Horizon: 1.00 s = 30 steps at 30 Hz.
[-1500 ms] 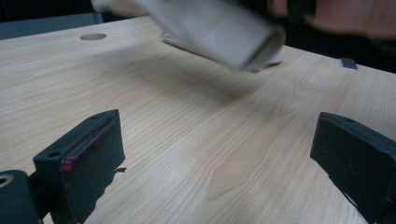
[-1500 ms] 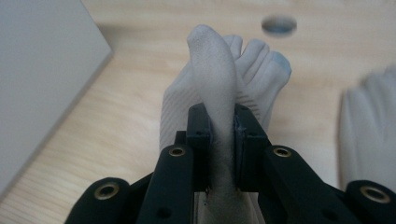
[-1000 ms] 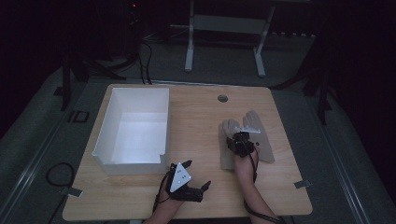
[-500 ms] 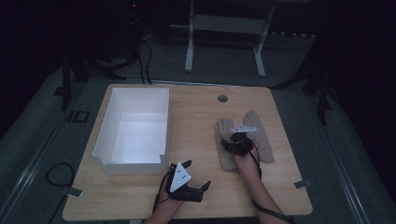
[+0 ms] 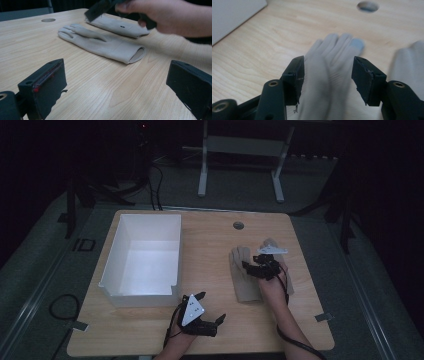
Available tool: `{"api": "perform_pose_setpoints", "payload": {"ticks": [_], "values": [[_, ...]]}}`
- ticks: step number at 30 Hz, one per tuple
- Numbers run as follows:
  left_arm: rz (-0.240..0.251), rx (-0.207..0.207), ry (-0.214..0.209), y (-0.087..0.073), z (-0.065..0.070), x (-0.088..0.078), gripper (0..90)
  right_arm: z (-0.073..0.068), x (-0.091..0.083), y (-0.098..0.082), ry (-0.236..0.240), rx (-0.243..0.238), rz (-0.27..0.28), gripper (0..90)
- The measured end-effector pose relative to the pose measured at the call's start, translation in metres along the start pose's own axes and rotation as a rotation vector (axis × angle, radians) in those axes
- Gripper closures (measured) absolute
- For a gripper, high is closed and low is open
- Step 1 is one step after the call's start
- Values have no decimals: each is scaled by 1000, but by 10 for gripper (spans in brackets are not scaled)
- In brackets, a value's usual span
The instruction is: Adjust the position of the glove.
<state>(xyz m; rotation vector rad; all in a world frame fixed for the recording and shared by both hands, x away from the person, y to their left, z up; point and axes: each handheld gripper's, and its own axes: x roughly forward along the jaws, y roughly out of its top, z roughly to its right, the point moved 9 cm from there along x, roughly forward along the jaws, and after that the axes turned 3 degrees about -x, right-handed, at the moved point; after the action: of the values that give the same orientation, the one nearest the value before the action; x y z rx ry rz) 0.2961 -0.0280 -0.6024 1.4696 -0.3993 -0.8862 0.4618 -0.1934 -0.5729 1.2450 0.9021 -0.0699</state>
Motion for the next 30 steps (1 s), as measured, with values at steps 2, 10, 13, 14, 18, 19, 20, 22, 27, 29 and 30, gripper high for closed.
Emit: {"api": "perform_pose_setpoints", "payload": {"ticks": [2, 10, 13, 14, 18, 19, 20, 22, 27, 29, 30], "values": [[-1, -1, -1, 0, 0, 0, 30, 7, -6, 4, 5, -10, 15, 456], [-1, -5, -1, 0, 0, 0, 30, 46, -20, 4, -30, -6, 16, 517], [-2, -4, -1, 0, -1, 0, 29, 61, -21, 0, -41, 2, 8, 532], [-1, -5, -1, 0, -1, 0, 30, 66, -22, -2, -54, 0, 2, 534], [-1, -5, -2, 0, -1, 0, 30, 84, -23, -6, -58, 2, -11, 528], [-1, -5, -1, 0, -1, 0, 30, 88, -24, -7, -62, 2, -14, 527], [-1, -5, -1, 0, -1, 0, 30, 88, -24, -7, -62, 2, -14, 527], [-1, -7, -1, 0, -1, 0, 30, 99, -24, -9, -67, 6, -23, 522], [-1, -10, -1, 0, -1, 0, 30, 113, -20, -16, -78, 33, -40, 518], [-2, -12, -1, 0, -1, 0, 29, 114, -17, -19, -68, 45, -41, 511], [-1, -13, -1, 0, -1, 0, 30, 116, -14, -22, -74, 48, -44, 510]]}}
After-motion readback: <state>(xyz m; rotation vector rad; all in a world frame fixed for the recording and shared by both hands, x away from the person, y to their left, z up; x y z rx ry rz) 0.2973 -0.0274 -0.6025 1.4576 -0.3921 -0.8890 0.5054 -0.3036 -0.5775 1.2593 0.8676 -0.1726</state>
